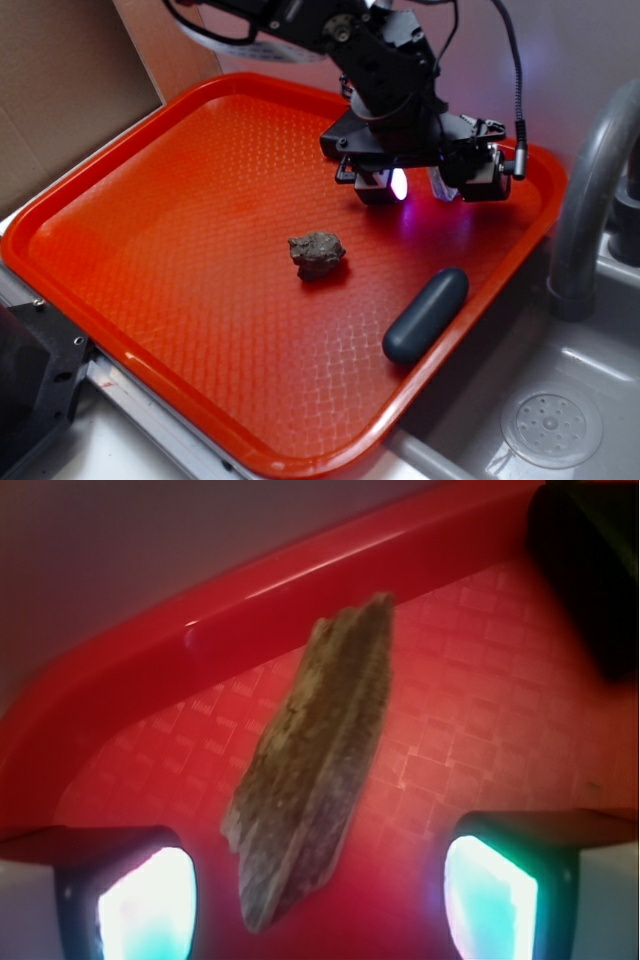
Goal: Grab the wood chip.
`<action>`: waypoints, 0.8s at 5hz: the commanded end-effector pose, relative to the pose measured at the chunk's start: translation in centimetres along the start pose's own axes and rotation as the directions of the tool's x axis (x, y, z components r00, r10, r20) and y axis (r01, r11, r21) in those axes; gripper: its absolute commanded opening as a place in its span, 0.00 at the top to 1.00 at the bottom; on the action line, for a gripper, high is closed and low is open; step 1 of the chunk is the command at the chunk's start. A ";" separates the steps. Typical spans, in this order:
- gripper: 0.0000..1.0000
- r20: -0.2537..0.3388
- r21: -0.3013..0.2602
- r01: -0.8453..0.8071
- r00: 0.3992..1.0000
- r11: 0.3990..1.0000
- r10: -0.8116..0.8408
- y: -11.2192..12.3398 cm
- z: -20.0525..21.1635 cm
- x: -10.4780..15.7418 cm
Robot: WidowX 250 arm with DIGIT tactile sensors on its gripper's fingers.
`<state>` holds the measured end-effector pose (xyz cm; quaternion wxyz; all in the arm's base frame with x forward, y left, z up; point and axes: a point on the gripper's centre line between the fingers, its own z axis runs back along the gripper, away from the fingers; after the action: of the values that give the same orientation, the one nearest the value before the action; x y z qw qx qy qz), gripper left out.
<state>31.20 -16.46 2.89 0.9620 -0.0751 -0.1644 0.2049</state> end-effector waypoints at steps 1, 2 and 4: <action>0.00 0.034 0.000 -0.037 0.999 0.999 0.037 -0.1 1.3 2.2; 0.00 0.047 0.122 0.006 0.999 0.993 -0.012 -0.7 -0.6 2.6; 0.00 0.041 0.184 -0.017 0.999 0.983 0.009 -0.4 -1.9 3.3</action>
<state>34.10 -15.82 1.46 0.9630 0.0208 -0.1624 0.2139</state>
